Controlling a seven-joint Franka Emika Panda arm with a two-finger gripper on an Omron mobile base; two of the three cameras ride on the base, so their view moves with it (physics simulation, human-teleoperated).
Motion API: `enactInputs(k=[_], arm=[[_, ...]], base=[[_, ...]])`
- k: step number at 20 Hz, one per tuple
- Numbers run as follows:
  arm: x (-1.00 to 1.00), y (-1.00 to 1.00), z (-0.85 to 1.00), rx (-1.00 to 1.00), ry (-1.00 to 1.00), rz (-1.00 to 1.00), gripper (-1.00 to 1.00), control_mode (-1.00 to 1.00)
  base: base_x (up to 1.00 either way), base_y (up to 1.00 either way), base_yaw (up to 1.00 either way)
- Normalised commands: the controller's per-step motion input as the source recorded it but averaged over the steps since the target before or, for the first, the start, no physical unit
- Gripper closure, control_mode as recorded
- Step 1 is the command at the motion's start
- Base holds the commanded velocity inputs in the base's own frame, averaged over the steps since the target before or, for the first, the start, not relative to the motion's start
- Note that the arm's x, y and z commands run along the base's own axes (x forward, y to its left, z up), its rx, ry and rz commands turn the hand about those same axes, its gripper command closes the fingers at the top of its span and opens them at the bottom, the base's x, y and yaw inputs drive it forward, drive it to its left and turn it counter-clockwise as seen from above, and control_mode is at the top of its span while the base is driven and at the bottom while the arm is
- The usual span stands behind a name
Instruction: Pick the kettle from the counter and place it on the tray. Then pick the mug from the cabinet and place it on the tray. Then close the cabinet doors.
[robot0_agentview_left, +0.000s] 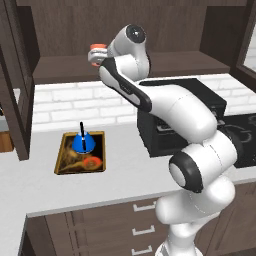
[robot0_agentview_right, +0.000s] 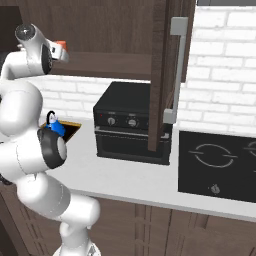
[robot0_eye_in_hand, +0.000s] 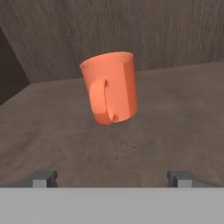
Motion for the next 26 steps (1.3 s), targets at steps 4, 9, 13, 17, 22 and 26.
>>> enactInputs(k=[4,9,13,17,22,26], arm=[[0.23,0.13,0.00,-0.01,0.09,0.00,-1.00,-1.00],[0.25,0.26,0.00,-0.01,0.10,-0.03,-1.00,-1.00],[0.27,0.19,0.00,0.00,0.01,-0.06,-1.00,-1.00],[0.31,0.09,0.00,0.00,0.00,-0.09,-1.00,-1.00],[0.33,0.01,0.00,0.00,0.00,-0.09,-1.00,-1.00],[0.32,0.01,0.00,0.00,0.00,-0.07,-1.00,-1.00]], base=[[0.00,0.00,0.00],[0.00,0.00,0.00],[0.00,0.00,0.00],[0.00,0.00,0.00],[0.00,0.00,0.00],[0.00,0.00,0.00]])
